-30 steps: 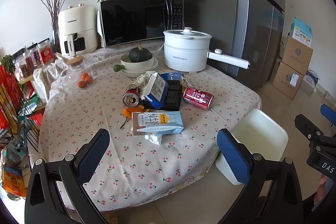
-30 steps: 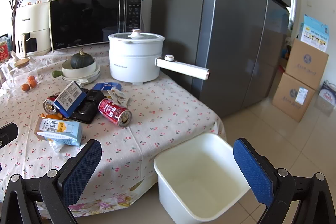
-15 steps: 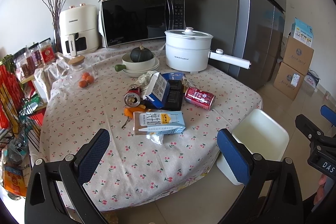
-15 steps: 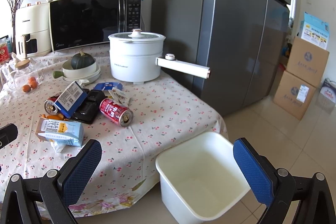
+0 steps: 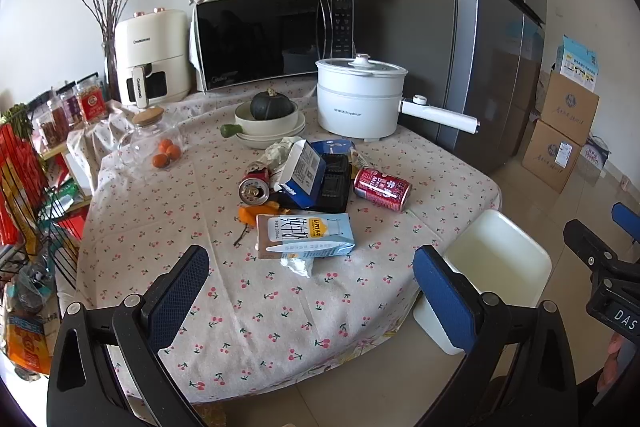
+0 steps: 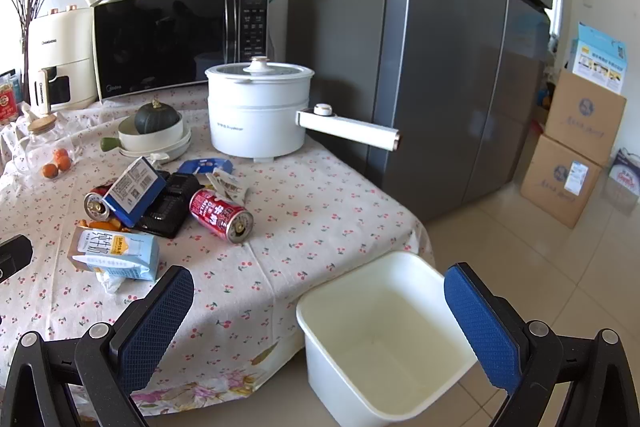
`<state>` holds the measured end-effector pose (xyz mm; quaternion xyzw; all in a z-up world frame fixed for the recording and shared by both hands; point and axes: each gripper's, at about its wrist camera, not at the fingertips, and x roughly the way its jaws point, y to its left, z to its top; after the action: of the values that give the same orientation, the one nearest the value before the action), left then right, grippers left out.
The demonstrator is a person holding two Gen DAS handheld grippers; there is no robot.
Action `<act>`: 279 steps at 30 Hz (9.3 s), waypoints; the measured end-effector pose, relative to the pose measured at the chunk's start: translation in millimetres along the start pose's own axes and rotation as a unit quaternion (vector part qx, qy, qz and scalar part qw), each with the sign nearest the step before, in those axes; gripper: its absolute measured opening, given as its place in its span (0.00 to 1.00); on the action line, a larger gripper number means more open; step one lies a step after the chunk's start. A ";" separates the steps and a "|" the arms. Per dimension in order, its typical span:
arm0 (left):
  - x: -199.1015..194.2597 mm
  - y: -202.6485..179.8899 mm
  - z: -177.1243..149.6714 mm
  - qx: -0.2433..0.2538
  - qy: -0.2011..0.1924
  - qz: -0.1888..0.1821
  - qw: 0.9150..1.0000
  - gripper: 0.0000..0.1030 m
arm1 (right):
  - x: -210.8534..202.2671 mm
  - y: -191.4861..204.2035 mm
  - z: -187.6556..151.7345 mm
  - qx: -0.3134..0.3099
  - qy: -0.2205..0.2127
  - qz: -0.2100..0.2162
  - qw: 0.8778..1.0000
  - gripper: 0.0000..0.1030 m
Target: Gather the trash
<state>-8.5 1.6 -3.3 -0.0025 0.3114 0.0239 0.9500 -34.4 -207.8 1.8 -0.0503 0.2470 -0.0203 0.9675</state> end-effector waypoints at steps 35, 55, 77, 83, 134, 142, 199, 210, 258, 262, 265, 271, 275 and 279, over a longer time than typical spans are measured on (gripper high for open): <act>0.1 0.0 -0.5 0.000 -0.001 0.000 1.000 1.00 | 0.6 -2.1 -1.4 0.004 0.001 -0.001 1.000 1.00; 20.4 9.4 7.0 0.002 0.061 -0.030 0.998 1.00 | 8.8 -0.8 8.0 -0.015 0.030 0.006 0.999 1.00; 179.2 7.9 36.6 0.123 0.256 -0.089 0.955 0.96 | 161.5 -23.2 34.5 -0.061 0.244 0.047 0.967 1.00; 221.7 -7.1 33.2 0.237 0.295 -0.104 0.920 0.90 | 169.5 -43.0 44.2 -0.059 0.230 0.020 0.971 1.00; 162.1 74.6 29.5 -0.028 0.234 -0.083 0.968 0.56 | 199.8 24.4 50.4 -0.066 0.268 0.119 0.954 1.00; 163.8 111.8 31.0 -0.082 0.228 -0.074 0.967 0.56 | 265.5 82.6 53.3 -0.149 0.309 0.116 0.932 0.95; 136.6 -45.2 12.4 0.044 0.206 -0.154 0.965 0.56 | 172.4 -76.0 -8.6 -0.041 0.313 0.085 0.945 0.59; 151.7 -144.1 2.7 0.106 0.209 -0.215 0.948 0.56 | 175.4 -146.7 -35.5 0.009 0.334 0.049 0.941 0.59; 172.7 -138.9 13.4 0.108 0.156 -0.142 0.972 0.98 | 193.3 -182.9 -38.7 0.036 0.339 0.013 0.940 0.81; 171.3 -119.7 17.0 0.092 0.158 -0.128 0.975 0.98 | 192.8 -172.8 -29.8 0.032 0.330 0.015 0.943 0.81; 168.9 -103.9 19.9 0.081 0.156 -0.117 0.977 0.98 | 193.1 -163.4 -21.4 0.029 0.320 0.017 0.947 0.81; 164.1 -61.8 28.8 0.051 0.140 -0.078 0.986 0.98 | 193.3 -138.8 -1.8 0.024 0.291 0.022 0.956 0.83; 164.3 -24.4 34.8 0.022 0.132 -0.049 0.990 0.98 | 192.5 -119.5 13.0 0.024 0.262 0.025 0.964 0.87; 171.8 10.4 36.2 0.000 0.134 -0.023 0.991 0.98 | 194.5 -97.8 24.0 0.022 0.232 0.026 0.972 0.90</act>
<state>150.7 20.2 -75.7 -0.0130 0.4353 0.0012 0.9002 146.3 -315.4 -59.3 -0.0161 0.4658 -0.0119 0.8847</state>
